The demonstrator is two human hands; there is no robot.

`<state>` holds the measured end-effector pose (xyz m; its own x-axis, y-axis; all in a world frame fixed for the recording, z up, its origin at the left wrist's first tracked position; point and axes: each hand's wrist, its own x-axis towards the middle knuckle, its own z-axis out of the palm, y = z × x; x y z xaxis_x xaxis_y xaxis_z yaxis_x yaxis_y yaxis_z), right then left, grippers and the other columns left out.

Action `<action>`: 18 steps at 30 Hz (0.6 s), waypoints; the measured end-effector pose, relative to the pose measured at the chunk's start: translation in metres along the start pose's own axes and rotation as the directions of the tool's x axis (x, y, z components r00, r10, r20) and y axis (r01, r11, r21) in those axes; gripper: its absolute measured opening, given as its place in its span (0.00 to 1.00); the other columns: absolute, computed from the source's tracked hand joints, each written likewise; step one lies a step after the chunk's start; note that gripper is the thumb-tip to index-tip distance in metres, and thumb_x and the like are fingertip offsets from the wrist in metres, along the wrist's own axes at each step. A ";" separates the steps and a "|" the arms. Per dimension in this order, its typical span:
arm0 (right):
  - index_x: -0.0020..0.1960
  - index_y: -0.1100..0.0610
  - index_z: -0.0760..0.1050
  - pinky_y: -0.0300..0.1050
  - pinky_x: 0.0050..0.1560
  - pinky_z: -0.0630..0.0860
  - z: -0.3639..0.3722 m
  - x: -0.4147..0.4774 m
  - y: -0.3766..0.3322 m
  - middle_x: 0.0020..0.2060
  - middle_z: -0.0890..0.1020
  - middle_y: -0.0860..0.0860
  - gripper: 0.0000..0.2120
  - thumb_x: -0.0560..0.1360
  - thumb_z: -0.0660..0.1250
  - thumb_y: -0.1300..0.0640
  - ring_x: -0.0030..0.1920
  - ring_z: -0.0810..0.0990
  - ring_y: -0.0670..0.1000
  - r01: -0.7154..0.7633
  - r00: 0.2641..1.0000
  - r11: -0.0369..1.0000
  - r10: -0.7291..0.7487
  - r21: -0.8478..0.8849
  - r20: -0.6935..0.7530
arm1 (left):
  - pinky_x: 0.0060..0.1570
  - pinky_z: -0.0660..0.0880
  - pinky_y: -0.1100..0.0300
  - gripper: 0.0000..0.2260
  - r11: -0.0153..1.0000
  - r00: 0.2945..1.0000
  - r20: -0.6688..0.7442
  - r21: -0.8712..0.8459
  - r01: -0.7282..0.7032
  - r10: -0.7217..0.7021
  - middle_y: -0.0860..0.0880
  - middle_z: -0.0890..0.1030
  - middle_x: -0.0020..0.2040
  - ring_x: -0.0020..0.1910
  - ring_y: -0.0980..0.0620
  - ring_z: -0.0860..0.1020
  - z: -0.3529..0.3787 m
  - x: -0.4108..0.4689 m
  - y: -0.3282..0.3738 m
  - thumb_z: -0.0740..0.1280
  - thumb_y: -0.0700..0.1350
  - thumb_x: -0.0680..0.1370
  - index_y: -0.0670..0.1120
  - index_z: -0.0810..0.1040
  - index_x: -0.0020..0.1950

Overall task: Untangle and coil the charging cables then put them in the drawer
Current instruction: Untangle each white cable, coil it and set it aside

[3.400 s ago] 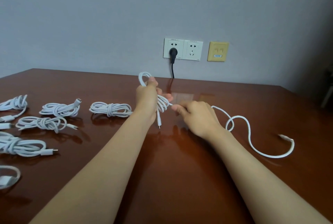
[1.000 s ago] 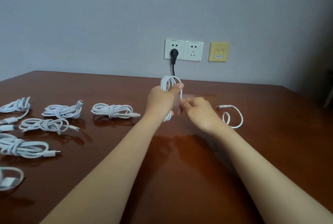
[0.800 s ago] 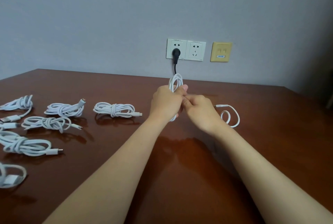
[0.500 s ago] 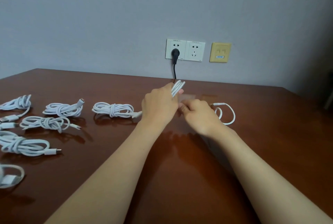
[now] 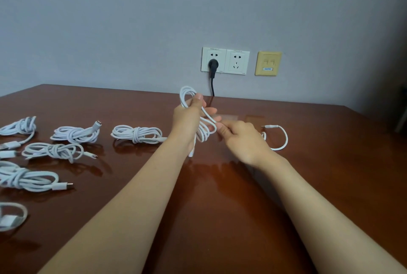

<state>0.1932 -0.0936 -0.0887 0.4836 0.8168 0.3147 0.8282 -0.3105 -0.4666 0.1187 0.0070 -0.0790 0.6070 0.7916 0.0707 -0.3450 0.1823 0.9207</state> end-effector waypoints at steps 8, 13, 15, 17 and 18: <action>0.39 0.57 0.74 0.45 0.37 0.63 -0.007 -0.004 -0.001 0.29 0.72 0.48 0.23 0.79 0.53 0.42 0.39 0.72 0.52 0.052 0.998 0.993 -0.048 -0.104 0.037 | 0.25 0.76 0.63 0.15 0.980 0.996 -0.062 -0.190 0.050 -0.063 0.53 0.66 0.19 0.17 0.55 0.69 -0.005 0.006 0.007 0.57 0.51 0.81 0.44 0.68 0.38; 0.29 0.52 0.72 0.40 0.33 0.62 -0.013 -0.003 0.009 0.20 0.71 0.42 0.18 0.73 0.67 0.44 0.26 0.68 0.42 0.027 0.999 0.993 -0.030 0.117 0.023 | 0.21 0.61 0.70 0.16 0.987 0.987 -0.155 -0.163 0.016 -0.042 0.52 0.62 0.24 0.14 0.57 0.60 -0.014 0.010 0.015 0.59 0.51 0.81 0.45 0.68 0.36; 0.29 0.55 0.74 0.34 0.37 0.64 -0.018 -0.004 0.010 0.20 0.73 0.39 0.14 0.73 0.69 0.55 0.26 0.71 0.38 0.012 0.999 0.927 -0.027 0.376 0.034 | 0.20 0.59 0.71 0.16 0.986 0.983 -0.176 -0.165 0.023 -0.052 0.54 0.61 0.19 0.15 0.57 0.58 -0.018 0.012 0.017 0.59 0.51 0.81 0.46 0.68 0.35; 0.31 0.58 0.75 0.28 0.37 0.65 -0.026 -0.004 0.008 0.21 0.75 0.40 0.13 0.74 0.67 0.64 0.27 0.73 0.36 0.019 0.995 0.831 -0.072 0.556 0.073 | 0.20 0.58 0.70 0.16 0.993 0.980 -0.194 -0.117 0.023 -0.045 0.55 0.60 0.17 0.15 0.57 0.58 -0.019 0.012 0.017 0.59 0.50 0.80 0.46 0.68 0.34; 0.31 0.58 0.76 0.28 0.36 0.66 -0.029 -0.004 0.006 0.23 0.76 0.41 0.12 0.74 0.67 0.64 0.27 0.72 0.37 0.028 0.991 0.813 -0.101 0.582 0.093 | 0.20 0.59 0.69 0.16 0.997 0.979 -0.203 -0.074 0.015 -0.030 0.55 0.60 0.17 0.15 0.57 0.58 -0.018 0.012 0.017 0.60 0.50 0.80 0.46 0.68 0.34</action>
<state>0.2043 -0.1129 -0.0687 0.3691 0.8855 0.2823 0.5223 0.0536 -0.8511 0.1072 0.0302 -0.0699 0.4592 0.8876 -0.0357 -0.3880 0.2365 0.8908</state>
